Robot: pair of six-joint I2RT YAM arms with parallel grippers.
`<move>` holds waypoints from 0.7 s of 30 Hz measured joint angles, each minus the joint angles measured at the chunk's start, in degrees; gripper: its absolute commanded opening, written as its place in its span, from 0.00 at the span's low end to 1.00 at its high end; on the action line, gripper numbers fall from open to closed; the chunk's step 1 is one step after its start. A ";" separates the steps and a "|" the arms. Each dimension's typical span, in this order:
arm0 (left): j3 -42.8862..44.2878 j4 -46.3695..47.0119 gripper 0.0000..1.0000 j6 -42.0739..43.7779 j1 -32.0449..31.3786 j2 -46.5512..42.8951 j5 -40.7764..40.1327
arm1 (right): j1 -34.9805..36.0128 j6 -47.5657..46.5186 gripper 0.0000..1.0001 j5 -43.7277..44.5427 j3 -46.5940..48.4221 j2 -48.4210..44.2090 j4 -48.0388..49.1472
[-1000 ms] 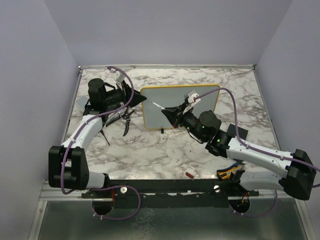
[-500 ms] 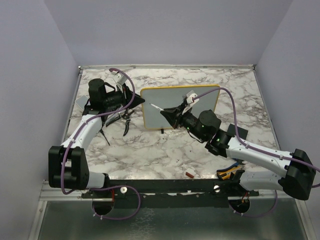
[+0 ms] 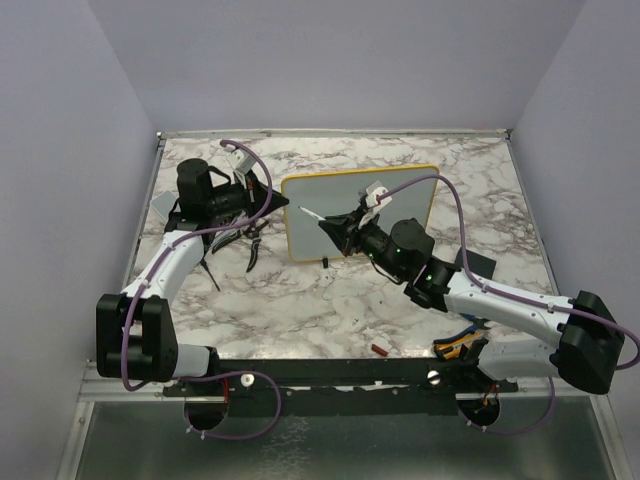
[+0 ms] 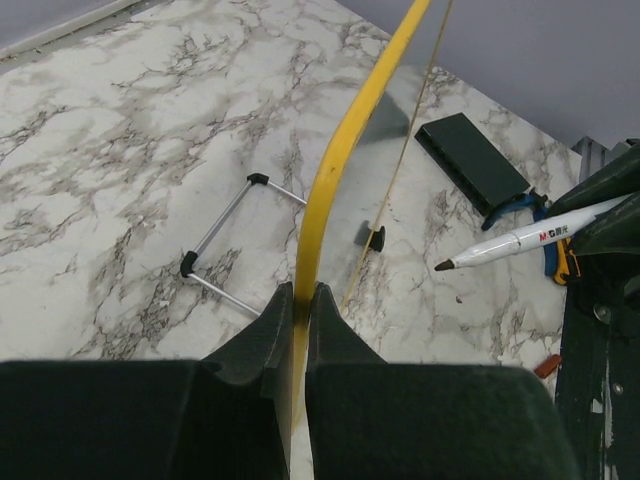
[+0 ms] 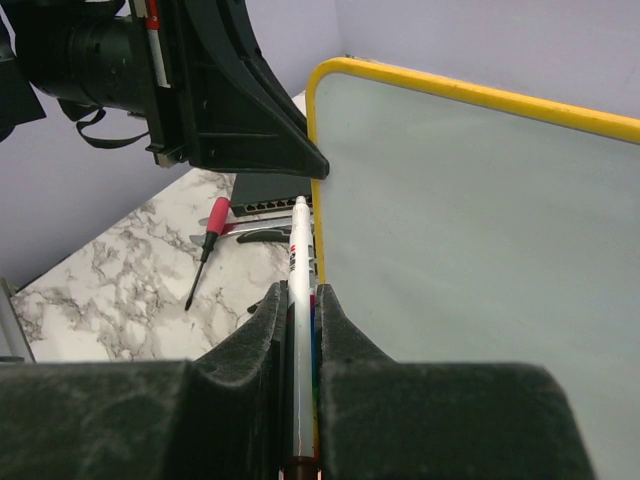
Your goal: Write a sentence on the whiteboard
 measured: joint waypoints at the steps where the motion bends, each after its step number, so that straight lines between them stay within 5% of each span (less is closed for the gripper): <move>1: -0.20 0.02 0.00 0.20 0.00 -0.24 0.02 | 0.00 -0.35 0.01 0.15 0.00 0.31 0.39; 21: -1.75 -1.09 0.00 5.90 -0.35 -2.23 -0.13 | -0.17 -2.54 0.01 6.21 0.55 4.28 7.91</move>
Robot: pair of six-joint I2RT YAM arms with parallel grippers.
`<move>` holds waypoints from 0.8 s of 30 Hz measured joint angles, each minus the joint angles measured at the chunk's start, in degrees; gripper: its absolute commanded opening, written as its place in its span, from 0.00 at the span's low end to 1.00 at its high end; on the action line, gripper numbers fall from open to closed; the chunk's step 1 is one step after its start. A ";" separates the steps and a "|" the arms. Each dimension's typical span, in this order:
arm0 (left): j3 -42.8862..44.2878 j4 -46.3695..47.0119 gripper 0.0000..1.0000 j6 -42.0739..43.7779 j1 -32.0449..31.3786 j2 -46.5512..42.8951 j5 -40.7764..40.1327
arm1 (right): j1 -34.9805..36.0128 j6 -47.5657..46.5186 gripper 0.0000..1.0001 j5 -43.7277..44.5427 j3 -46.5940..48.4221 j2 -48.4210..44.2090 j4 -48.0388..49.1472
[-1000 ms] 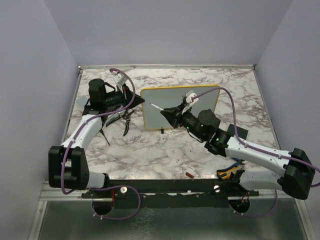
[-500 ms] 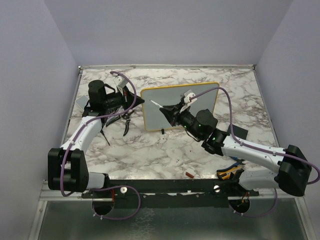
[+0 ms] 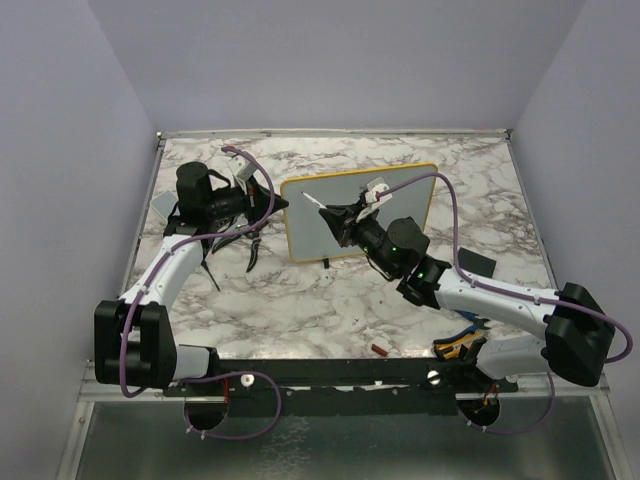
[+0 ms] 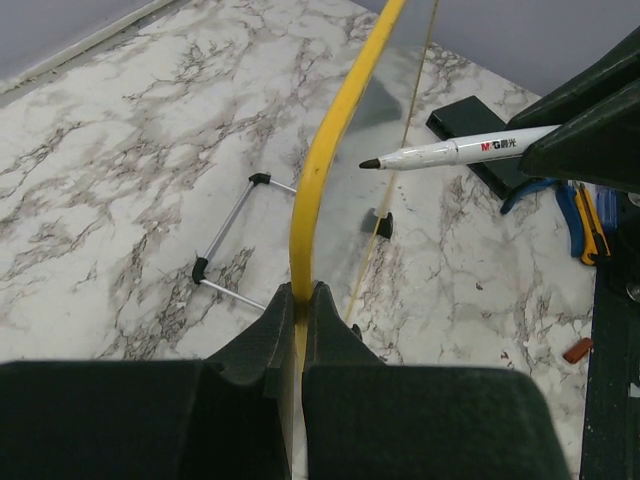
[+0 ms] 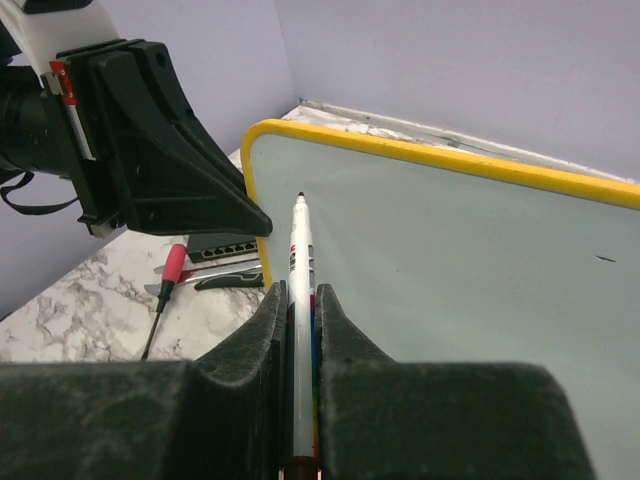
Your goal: Write a sentence on the whiteboard
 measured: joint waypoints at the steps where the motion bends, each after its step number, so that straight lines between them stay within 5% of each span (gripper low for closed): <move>1: 0.00 -0.15 0.00 0.31 -0.09 -0.07 -0.04 | -0.04 -0.04 0.01 0.11 0.04 0.04 0.20; 24: 0.00 -1.70 0.00 1.92 -0.20 -0.50 -1.79 | -0.04 -1.73 0.01 -0.20 3.23 4.68 0.79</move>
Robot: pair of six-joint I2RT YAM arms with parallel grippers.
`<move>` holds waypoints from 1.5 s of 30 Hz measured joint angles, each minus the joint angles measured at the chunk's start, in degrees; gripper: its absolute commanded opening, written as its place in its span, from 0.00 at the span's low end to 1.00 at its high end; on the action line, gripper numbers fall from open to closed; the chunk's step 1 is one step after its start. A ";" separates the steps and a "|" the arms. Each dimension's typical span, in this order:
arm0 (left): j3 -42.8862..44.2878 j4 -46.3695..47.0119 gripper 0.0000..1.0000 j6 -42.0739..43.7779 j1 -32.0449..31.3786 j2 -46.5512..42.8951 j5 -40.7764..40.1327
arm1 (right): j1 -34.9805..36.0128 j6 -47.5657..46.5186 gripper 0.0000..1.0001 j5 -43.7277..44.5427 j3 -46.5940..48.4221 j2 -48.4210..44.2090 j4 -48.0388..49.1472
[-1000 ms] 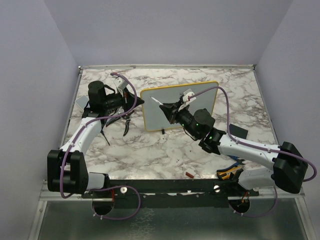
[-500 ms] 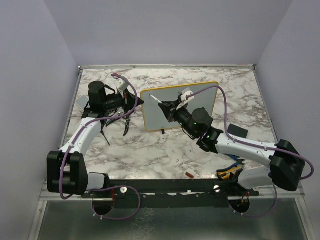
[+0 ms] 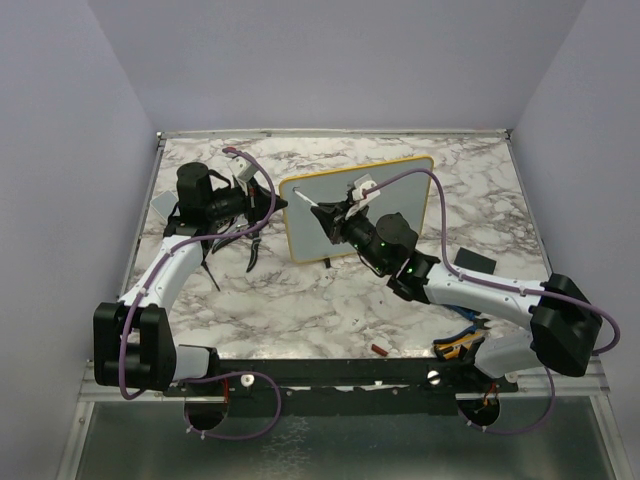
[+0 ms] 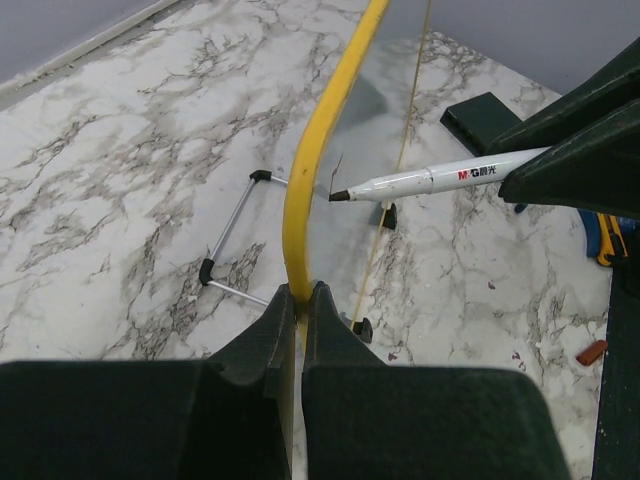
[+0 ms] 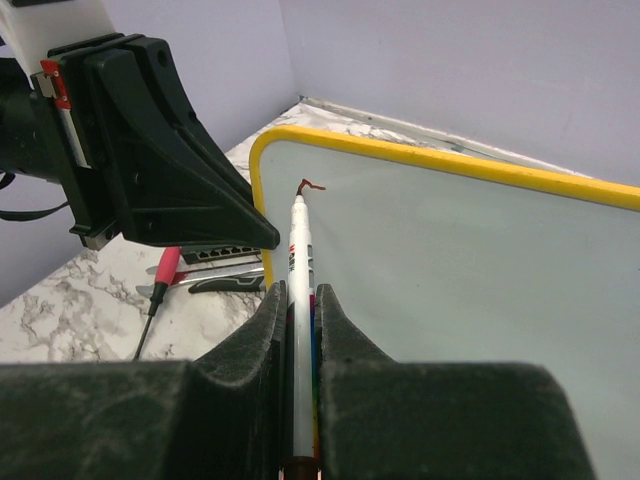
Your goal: Write a sentence on the whiteboard
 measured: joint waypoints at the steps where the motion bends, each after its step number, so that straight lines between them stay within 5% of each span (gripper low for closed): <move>1: 0.00 -0.02 0.00 0.02 0.00 -0.02 -0.02 | 0.00 0.00 0.01 -0.04 0.00 0.00 -0.11; 45: 0.00 -1.09 0.00 0.15 -0.37 -0.72 -1.33 | 2.12 0.87 0.01 1.51 -3.61 1.18 -4.33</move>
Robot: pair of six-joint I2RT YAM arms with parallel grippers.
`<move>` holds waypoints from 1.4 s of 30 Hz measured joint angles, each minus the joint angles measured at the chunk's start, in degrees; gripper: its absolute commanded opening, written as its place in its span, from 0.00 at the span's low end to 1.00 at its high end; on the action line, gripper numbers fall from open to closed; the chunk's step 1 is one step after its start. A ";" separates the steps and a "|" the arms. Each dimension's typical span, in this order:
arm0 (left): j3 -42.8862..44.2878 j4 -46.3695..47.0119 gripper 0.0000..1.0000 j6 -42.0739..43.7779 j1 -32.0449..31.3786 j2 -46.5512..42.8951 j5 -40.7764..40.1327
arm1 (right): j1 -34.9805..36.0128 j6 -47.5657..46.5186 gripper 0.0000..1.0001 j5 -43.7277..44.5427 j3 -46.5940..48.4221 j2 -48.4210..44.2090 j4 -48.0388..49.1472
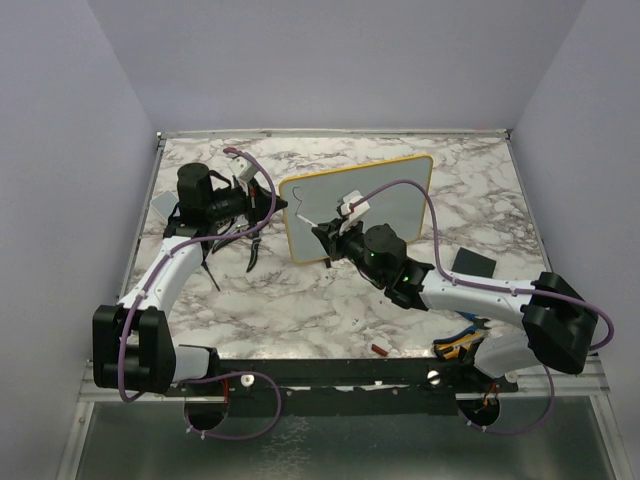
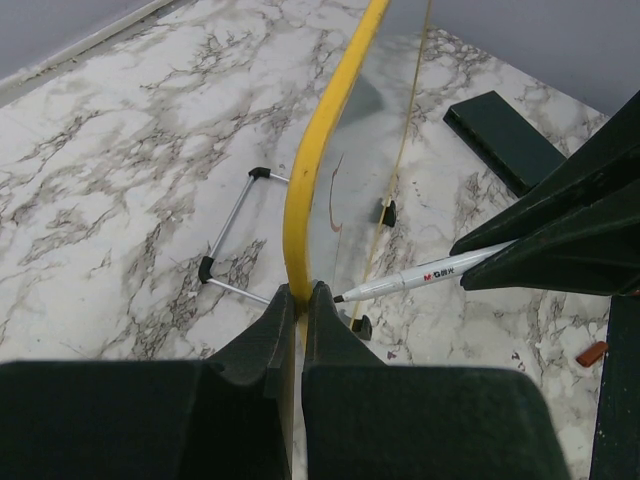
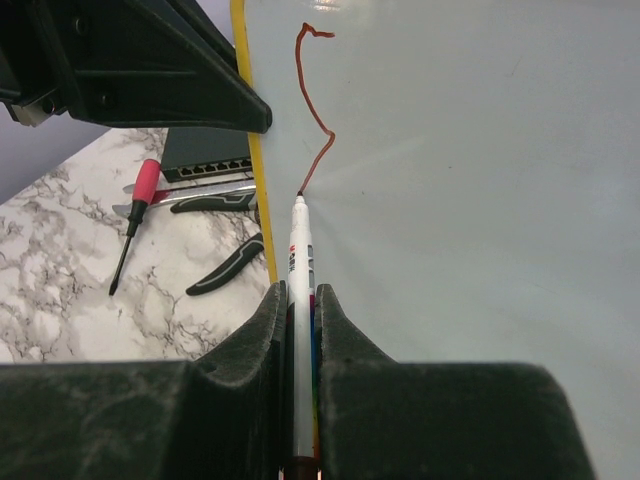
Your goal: Write a sentence on the whiteboard
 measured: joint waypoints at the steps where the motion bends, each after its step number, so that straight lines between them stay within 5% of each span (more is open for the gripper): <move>1: 0.00 -0.04 0.00 0.00 0.00 -0.02 0.00 | 0.09 -0.02 0.00 0.00 0.00 0.02 0.00; 14: 0.00 -0.22 0.00 0.02 0.00 -0.15 -0.61 | 0.52 -0.66 0.01 3.43 -0.87 -8.72 -0.68; 42: 0.00 -0.66 0.00 0.26 0.00 -0.42 -1.46 | 0.79 -3.78 0.01 7.13 0.37 -3.54 0.50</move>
